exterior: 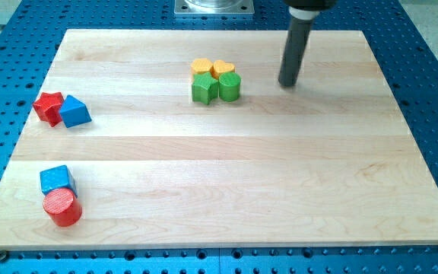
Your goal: Place the green star to the right side of triangle
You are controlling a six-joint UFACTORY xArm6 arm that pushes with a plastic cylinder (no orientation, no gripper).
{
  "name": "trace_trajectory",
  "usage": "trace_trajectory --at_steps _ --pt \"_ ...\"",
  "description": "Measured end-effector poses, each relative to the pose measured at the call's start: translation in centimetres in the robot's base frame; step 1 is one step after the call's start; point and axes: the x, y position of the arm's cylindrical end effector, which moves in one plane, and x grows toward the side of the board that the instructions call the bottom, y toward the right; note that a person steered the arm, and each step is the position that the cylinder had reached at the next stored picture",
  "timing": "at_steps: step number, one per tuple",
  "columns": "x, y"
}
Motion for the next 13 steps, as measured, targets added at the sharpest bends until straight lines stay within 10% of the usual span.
trace_trajectory --at_steps 3,9,13 --pt "9.3 -21.7" --pt "19.3 -30.2" --pt "18.3 -31.3"
